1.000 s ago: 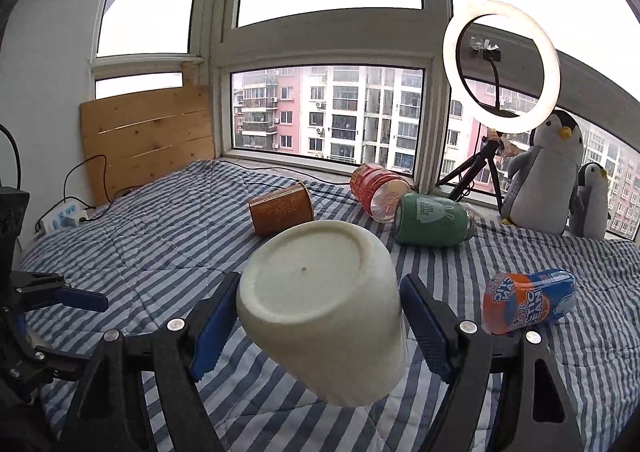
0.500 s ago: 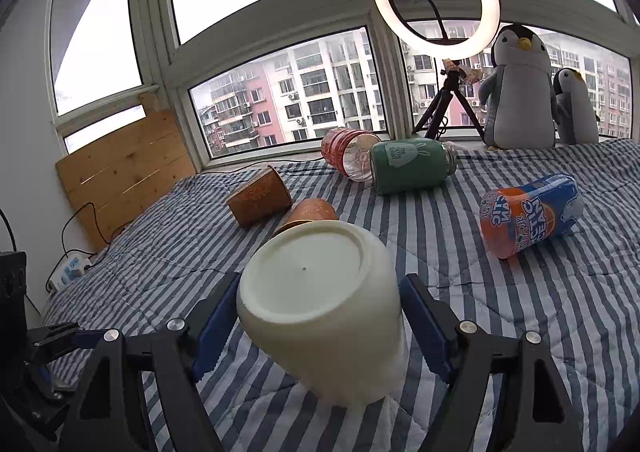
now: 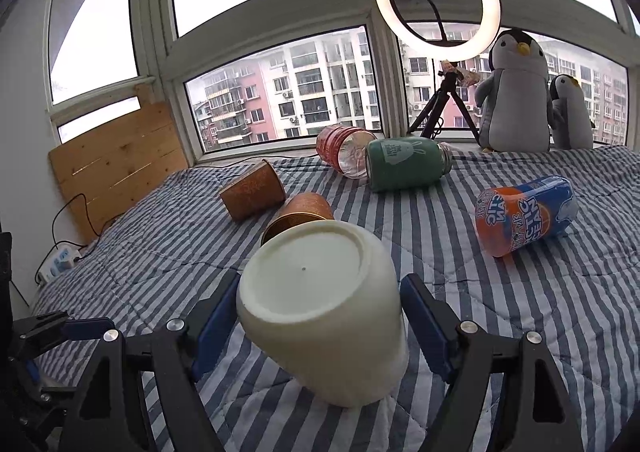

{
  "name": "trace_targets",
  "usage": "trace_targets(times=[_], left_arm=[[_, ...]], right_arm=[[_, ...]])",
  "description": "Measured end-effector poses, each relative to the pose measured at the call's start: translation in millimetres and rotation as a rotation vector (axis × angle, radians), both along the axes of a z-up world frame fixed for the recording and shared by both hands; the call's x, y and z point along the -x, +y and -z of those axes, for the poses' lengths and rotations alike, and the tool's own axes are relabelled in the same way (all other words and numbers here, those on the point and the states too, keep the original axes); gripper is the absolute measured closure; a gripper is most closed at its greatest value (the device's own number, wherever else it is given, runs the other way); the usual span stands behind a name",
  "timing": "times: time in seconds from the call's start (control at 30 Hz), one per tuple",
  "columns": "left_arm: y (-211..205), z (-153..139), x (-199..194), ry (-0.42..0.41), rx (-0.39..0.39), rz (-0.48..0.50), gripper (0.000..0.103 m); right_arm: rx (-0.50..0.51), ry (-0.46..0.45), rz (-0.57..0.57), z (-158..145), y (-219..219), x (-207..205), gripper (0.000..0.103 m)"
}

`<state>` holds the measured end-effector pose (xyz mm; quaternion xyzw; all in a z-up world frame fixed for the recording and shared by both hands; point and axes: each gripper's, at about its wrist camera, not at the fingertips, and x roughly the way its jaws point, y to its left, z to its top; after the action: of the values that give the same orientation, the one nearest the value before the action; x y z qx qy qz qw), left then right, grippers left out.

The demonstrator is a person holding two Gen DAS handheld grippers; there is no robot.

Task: Flip cup upside down

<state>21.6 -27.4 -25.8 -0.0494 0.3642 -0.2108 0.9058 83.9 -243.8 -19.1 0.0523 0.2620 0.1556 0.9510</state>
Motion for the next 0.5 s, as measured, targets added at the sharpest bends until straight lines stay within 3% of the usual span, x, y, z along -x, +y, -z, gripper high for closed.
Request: trace_targets(times=[0.07, 0.17, 0.5], left_arm=[[-1, -1, 1, -0.008, 0.002, 0.004, 0.005], [0, -2, 4, -0.021, 0.0, 0.003, 0.004], [2, -7, 12, -0.059, 0.01, -0.014, 0.003]], right_arm=[[0.002, -0.009, 0.005, -1, -1, 1, 0.025], [0.019, -0.03, 0.015, -3, 1, 5, 0.012], [0.08, -0.134, 0.066, -15, 6, 27, 0.008]])
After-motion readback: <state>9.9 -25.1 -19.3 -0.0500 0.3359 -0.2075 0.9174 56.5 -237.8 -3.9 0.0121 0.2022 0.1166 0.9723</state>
